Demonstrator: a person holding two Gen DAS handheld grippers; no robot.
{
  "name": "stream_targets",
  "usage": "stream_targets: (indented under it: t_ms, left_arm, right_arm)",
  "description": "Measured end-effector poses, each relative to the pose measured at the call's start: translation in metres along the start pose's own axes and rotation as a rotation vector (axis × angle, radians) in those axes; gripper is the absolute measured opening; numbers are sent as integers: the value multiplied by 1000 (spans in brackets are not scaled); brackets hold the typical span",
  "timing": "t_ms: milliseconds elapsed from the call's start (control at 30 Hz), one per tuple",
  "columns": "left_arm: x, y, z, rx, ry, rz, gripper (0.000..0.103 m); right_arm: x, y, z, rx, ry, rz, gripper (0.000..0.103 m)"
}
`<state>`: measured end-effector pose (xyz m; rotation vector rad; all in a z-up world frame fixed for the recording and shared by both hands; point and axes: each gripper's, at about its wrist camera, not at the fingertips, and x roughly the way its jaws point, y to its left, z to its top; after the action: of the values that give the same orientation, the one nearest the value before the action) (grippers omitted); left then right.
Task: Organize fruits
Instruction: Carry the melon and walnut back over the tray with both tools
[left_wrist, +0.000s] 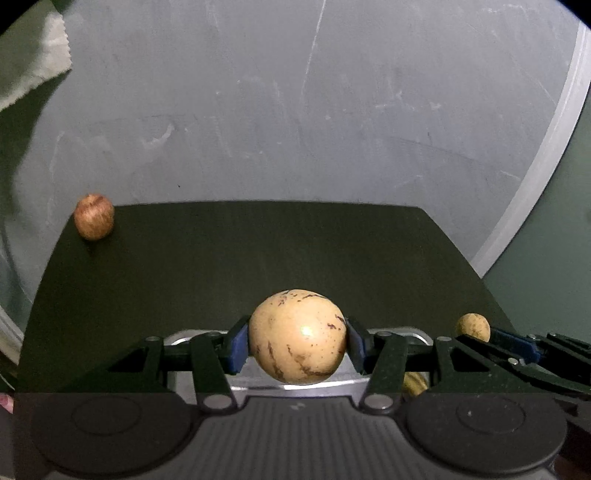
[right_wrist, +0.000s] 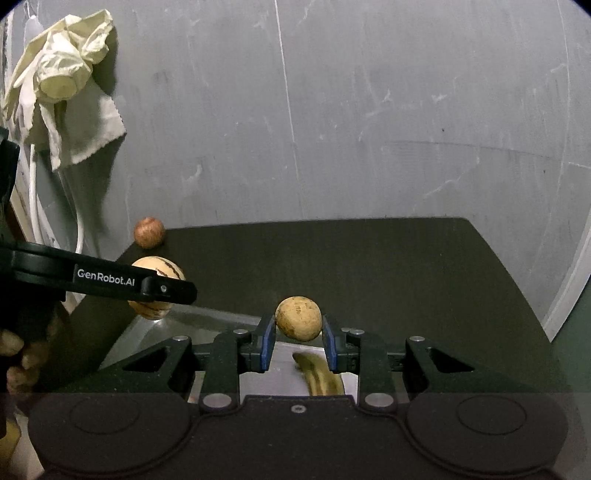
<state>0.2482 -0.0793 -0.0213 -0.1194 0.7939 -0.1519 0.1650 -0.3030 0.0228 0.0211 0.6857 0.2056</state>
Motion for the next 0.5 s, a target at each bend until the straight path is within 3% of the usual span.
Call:
stream_targets:
  t_ms: [500]
  left_arm:
    - [29, -8, -27, 86, 134, -83, 57]
  right_arm:
    - [11, 4, -20, -44, 105, 19, 29]
